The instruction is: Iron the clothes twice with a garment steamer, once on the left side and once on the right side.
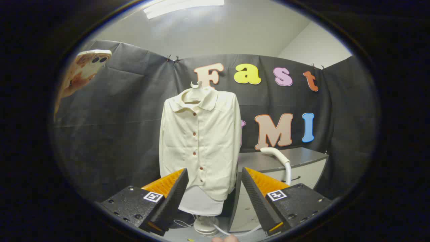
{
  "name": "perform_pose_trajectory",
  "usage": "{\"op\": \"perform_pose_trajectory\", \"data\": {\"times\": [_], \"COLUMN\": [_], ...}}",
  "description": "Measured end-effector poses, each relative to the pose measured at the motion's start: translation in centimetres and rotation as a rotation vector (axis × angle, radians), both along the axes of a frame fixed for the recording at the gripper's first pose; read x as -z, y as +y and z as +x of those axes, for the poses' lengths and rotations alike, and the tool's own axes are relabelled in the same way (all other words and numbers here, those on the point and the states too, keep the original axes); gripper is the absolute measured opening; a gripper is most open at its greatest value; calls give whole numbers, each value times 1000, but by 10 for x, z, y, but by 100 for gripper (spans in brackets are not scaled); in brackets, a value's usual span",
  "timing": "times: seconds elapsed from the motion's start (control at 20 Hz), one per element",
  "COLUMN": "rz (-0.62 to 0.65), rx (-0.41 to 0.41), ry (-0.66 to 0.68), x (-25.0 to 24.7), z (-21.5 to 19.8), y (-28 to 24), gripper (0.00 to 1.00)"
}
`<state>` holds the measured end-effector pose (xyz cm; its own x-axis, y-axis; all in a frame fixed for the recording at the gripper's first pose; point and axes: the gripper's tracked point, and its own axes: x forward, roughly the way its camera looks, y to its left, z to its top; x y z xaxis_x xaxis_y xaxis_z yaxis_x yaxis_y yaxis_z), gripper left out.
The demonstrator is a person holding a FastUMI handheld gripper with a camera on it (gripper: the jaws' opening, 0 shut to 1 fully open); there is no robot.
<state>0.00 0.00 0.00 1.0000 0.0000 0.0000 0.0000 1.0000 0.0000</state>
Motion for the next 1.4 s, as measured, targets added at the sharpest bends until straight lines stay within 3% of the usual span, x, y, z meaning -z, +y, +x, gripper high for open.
{"op": "perform_pose_trajectory", "data": {"times": [1.4], "rz": [17], "rx": [-8], "ry": [12], "x": [3], "z": [-7], "y": [-3], "gripper": [97]}}
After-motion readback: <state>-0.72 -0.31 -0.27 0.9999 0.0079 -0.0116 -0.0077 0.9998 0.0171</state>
